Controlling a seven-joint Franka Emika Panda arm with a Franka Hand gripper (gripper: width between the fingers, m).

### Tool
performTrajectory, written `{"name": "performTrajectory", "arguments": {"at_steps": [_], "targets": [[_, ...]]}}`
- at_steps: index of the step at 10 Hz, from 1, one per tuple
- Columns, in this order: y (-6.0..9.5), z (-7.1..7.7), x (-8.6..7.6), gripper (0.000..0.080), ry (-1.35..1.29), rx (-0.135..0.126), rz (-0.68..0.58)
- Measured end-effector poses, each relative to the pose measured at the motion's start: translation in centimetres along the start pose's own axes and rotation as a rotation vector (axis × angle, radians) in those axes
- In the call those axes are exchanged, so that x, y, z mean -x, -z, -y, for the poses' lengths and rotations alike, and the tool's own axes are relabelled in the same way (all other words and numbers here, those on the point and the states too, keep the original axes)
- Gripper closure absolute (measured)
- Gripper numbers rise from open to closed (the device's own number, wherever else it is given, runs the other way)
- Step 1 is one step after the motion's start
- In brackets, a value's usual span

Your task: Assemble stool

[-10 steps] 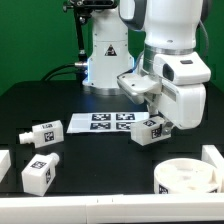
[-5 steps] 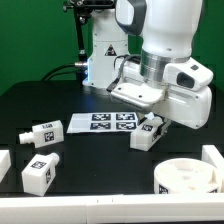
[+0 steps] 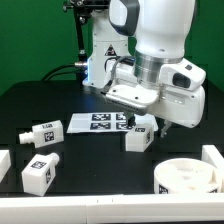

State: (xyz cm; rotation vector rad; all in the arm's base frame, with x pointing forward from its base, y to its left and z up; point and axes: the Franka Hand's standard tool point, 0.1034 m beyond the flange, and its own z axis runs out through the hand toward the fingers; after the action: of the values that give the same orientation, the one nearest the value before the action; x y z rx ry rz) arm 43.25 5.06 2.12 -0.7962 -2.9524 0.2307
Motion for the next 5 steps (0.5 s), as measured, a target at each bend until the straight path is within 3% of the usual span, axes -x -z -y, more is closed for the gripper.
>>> {"name": "performTrajectory", "arguments": {"at_steps": [2, 4, 5], "targets": [[1.0, 0.4, 0.7, 0.0159, -0.104, 0.001, 0.016], [2.8, 0.6, 1.4, 0.0152, -0.324, 0.02, 0.043], [2.8, 0.5, 1.7, 0.015, -0.321, 0.023, 0.045]]}}
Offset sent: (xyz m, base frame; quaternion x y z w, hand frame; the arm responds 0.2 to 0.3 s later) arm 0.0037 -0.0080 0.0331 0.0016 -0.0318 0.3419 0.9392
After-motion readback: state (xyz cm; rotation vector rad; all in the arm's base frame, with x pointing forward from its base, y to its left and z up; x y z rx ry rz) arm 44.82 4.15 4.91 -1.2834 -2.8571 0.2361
